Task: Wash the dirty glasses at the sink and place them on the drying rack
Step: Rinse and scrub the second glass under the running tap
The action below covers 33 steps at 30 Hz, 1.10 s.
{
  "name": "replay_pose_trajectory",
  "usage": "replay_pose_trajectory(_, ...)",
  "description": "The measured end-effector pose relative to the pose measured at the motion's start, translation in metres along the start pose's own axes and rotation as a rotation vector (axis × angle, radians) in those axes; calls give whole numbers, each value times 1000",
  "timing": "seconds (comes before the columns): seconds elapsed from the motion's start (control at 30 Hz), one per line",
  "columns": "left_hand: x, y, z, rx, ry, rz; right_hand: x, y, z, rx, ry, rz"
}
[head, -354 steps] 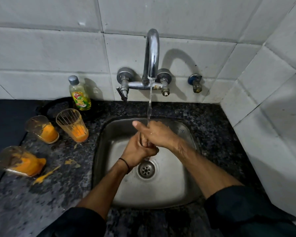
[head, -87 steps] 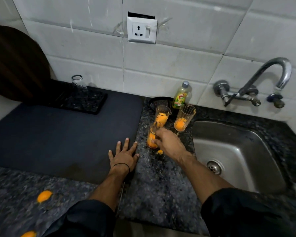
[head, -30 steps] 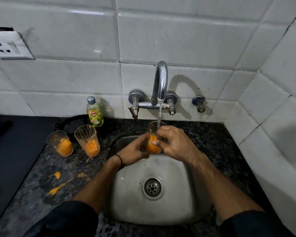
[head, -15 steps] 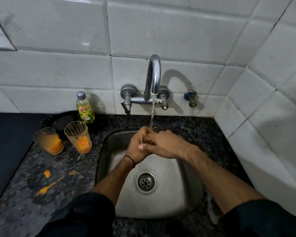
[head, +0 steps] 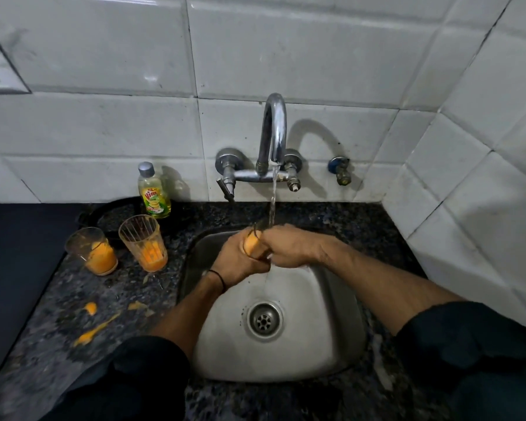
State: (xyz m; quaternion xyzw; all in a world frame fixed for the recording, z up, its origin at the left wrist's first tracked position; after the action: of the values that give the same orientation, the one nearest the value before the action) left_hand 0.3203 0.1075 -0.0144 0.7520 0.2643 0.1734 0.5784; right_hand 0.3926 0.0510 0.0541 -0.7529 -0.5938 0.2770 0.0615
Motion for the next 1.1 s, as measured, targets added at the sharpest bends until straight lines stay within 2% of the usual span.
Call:
replay_pose_trajectory(0.1,-1,19,0,260,290,102,6,7,-1,384,27,159)
replay_pose_trajectory(0.17,0,27,-1,271,366,116,7,12,-9,468,16,189)
replay_pose_trajectory(0.23,8,21,0,165,222,68,-1,8,-19,352,35,102)
replay_pose_trajectory(0.33,10,11,10,-101,-215,-58,-13,2,-20,-146,0,-57)
replay_pose_trajectory(0.37,9,11,11,-118,-252,-63,-16,-3,-17,-255,1,-119)
replay_pose_trajectory(0.4,12,12,9,-93,-214,-45,-14,-4,-13,-300,18,-136)
replay_pose_trajectory(0.43,15,14,6,-28,-122,-7,-9,-2,-9,-259,49,-106)
replay_pose_trajectory(0.47,20,16,3,90,-5,43,-2,3,-7,-114,92,-22)
replay_pose_trajectory(0.53,21,24,1,343,213,136,6,16,-3,311,162,229)
replay_pose_trajectory(0.57,17,26,2,390,274,162,6,20,-1,448,163,315)
replay_pose_trajectory(0.63,13,24,0,370,306,180,8,18,1,544,83,280)
replay_pose_trajectory(0.7,16,18,-4,308,210,154,3,5,-3,395,24,76)
replay_pose_trajectory(0.8,24,8,2,269,-94,75,2,3,-7,-249,57,-155)
replay_pose_trajectory(0.83,25,3,3,279,-146,34,0,-2,-4,-420,57,-210)
replay_pose_trajectory(0.87,23,4,2,266,-145,27,-1,-3,2,-480,59,-224)
replay_pose_trajectory(0.9,23,5,-1,261,-89,54,-1,-7,2,-446,87,-208)
replay_pose_trajectory(0.93,23,8,-5,298,-6,91,2,-4,2,-279,118,-112)
replay_pose_trajectory(1.03,15,19,-7,539,246,140,12,12,11,456,177,259)
replay_pose_trajectory(1.07,12,21,-5,584,294,149,13,17,13,580,167,354)
replay_pose_trajectory(1.1,11,22,-5,596,326,164,15,20,14,646,156,375)
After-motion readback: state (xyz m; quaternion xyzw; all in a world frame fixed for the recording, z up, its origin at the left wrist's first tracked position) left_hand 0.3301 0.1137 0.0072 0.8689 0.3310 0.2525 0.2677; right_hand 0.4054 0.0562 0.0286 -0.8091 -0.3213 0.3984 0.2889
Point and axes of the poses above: each hand's wrist, its own x-axis towards the middle knuckle, its own z-axis out of the palm, y = z × x, the point moved 7 cm from there along x, towards the middle knuckle, and after that the axes turned 2 degrees about y, right-handed, at the moved point
